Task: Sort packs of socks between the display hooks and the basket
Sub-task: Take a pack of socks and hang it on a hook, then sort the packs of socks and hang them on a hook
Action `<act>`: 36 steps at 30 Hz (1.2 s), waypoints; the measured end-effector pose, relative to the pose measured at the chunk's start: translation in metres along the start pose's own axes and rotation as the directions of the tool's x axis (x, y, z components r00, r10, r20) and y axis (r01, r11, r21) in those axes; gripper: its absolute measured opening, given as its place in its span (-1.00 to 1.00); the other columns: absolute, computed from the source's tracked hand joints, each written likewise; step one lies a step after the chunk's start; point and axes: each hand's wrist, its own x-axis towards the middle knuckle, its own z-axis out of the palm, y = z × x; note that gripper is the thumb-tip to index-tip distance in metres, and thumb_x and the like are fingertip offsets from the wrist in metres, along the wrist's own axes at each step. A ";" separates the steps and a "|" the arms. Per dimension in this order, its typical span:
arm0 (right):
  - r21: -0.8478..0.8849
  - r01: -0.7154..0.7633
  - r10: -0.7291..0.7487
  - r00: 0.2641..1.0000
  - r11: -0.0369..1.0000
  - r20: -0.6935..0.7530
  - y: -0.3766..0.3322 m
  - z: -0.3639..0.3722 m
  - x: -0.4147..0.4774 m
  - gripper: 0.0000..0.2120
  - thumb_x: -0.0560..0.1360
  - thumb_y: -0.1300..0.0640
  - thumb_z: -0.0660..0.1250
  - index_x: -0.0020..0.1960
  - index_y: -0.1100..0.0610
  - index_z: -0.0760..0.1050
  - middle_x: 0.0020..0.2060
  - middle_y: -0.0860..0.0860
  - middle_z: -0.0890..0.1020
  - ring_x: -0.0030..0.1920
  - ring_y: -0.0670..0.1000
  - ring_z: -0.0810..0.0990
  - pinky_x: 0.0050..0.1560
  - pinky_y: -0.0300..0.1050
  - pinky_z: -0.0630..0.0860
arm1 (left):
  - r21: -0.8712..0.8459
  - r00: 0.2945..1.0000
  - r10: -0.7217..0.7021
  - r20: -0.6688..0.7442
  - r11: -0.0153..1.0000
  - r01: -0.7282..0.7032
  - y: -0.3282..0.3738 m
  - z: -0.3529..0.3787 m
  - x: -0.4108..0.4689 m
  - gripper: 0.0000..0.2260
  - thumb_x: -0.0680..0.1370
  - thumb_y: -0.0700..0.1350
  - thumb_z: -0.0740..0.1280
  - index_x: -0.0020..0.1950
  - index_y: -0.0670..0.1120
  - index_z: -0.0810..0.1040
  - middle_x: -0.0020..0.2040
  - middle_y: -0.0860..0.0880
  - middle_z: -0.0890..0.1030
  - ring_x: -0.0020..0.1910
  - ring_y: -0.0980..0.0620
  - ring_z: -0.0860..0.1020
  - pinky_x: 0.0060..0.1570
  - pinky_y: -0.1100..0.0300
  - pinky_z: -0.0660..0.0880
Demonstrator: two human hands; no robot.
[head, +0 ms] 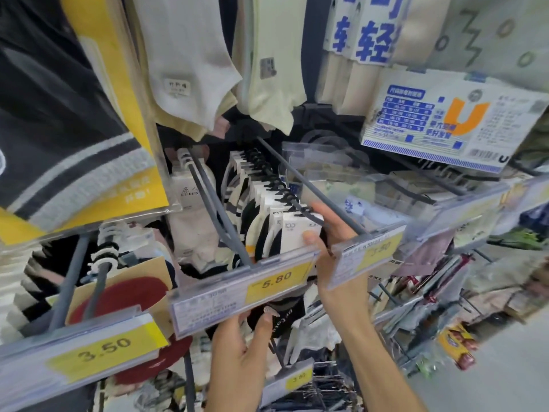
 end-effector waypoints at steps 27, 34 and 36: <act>-0.326 -0.882 0.831 0.444 0.340 -0.334 0.127 -0.220 -0.493 -0.68 0.54 0.16 0.26 0.28 -0.01 0.49 0.15 -0.03 0.62 0.14 0.03 0.58 0.12 -0.07 0.48 | 0.652 0.205 -0.623 0.755 0.681 -0.333 -0.254 0.169 -0.244 -0.91 0.62 -0.19 0.31 -0.07 -0.05 0.55 -0.12 -0.08 0.66 -0.06 -0.08 0.62 0.02 0.04 0.49; -0.023 -0.998 0.860 0.066 0.063 -0.505 0.221 -0.268 -0.616 -0.64 0.49 0.02 0.29 0.28 -0.02 0.50 0.09 -0.13 0.62 0.11 0.01 0.62 0.00 -0.18 0.44 | 0.707 0.061 -0.771 0.634 0.545 -0.451 -0.398 0.223 -0.306 -0.93 0.56 -0.15 0.31 -0.06 0.03 0.53 -0.08 -0.01 0.66 -0.03 -0.04 0.62 0.09 -0.01 0.54; 0.070 -0.998 0.859 -0.041 -0.007 -0.510 0.270 -0.277 -0.644 -0.62 0.51 0.11 0.33 0.31 0.05 0.46 0.16 -0.03 0.62 0.14 0.07 0.62 0.06 -0.09 0.50 | 0.730 0.039 -0.799 0.600 0.527 -0.436 -0.444 0.244 -0.318 -0.89 0.55 -0.17 0.30 -0.06 0.04 0.51 -0.13 -0.01 0.63 -0.04 -0.12 0.62 0.07 -0.05 0.55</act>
